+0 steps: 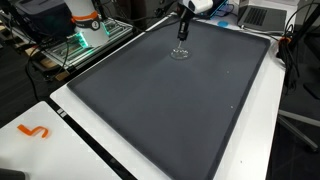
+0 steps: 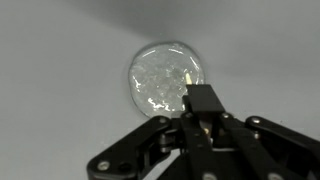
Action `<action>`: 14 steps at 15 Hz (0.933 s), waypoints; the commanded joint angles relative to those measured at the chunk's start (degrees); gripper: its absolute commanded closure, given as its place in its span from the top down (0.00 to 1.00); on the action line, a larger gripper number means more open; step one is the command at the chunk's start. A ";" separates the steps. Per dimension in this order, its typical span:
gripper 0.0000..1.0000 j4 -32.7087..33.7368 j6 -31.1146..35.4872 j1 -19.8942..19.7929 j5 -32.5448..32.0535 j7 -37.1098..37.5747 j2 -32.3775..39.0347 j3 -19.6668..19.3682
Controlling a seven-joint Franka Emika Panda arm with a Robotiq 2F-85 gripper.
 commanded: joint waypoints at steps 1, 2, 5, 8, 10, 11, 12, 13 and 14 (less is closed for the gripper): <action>0.03 -0.86 1.70 -0.34 -0.98 0.16 0.51 0.46; 0.03 -0.77 1.64 -0.40 -0.87 0.02 0.67 0.50; 0.03 -0.52 1.33 -0.48 -0.75 -0.04 1.15 0.54; 0.03 -0.20 1.08 -0.61 -0.59 -0.19 1.71 0.56; 0.03 -0.05 1.10 -0.67 -0.49 -0.28 1.98 0.59; 0.03 0.04 1.14 -0.66 -0.52 -0.29 2.11 0.61; 0.03 0.16 1.12 -0.68 -0.50 -0.32 2.24 0.62; 0.03 0.37 1.11 -0.70 -0.48 -0.21 2.45 0.59; 0.03 0.49 1.07 -0.71 -0.45 -0.22 2.51 0.60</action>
